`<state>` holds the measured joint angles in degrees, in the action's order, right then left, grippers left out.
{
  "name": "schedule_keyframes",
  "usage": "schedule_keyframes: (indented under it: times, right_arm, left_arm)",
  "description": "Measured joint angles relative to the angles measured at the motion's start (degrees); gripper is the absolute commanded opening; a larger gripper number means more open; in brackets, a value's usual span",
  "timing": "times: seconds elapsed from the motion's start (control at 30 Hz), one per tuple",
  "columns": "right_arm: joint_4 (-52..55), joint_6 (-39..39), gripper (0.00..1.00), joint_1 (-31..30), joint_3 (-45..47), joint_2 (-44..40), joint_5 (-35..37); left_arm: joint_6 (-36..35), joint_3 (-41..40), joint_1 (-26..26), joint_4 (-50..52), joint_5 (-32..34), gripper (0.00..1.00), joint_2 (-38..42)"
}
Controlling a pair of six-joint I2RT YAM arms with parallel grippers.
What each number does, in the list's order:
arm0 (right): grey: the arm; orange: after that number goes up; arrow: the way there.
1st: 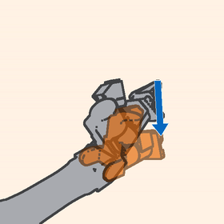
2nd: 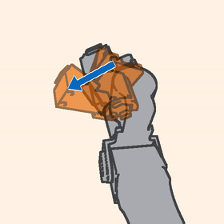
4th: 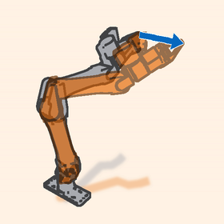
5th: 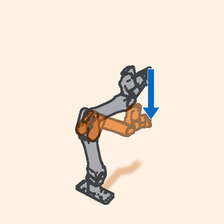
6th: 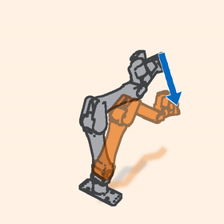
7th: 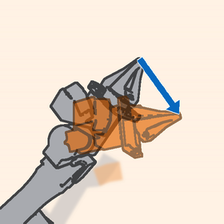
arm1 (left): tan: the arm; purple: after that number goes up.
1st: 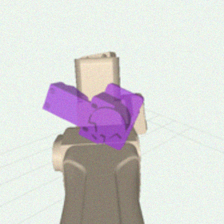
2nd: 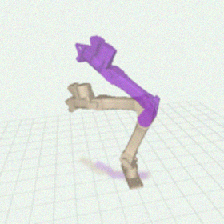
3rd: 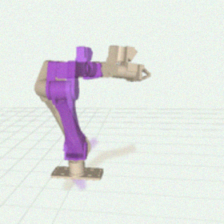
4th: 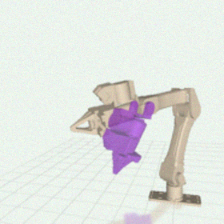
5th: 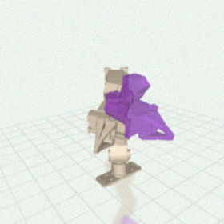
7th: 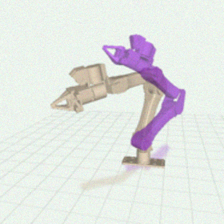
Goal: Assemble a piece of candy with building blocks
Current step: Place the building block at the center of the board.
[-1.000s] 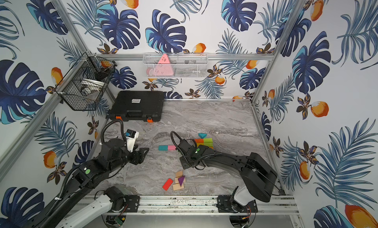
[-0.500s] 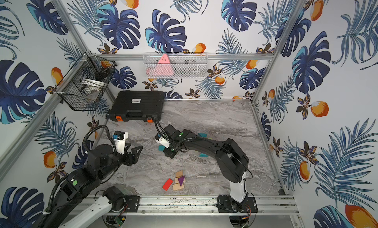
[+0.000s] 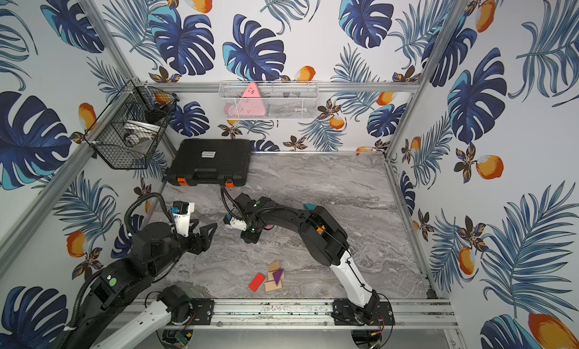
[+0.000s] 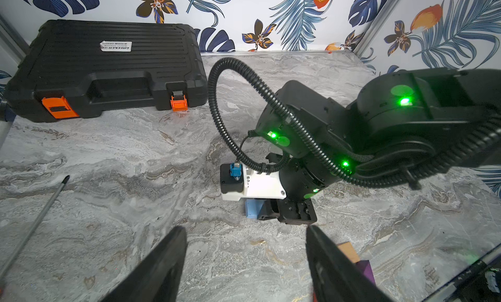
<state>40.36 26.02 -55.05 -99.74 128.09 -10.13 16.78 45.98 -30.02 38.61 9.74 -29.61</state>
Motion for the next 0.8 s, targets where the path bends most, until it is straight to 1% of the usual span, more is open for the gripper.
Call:
schedule_keyframes:
  times: [0.5,0.8]
  right_arm:
    - [0.4,6.8,0.21,-0.5,-1.4,1.6,2.7]
    - [0.3,9.4,0.24,-0.7,-2.4,2.5,3.2]
  left_arm:
    - [0.0,0.0,0.0,0.0,-0.2,0.74,-0.9]
    - [0.0,0.0,0.0,0.0,-0.3,0.74,-1.7]
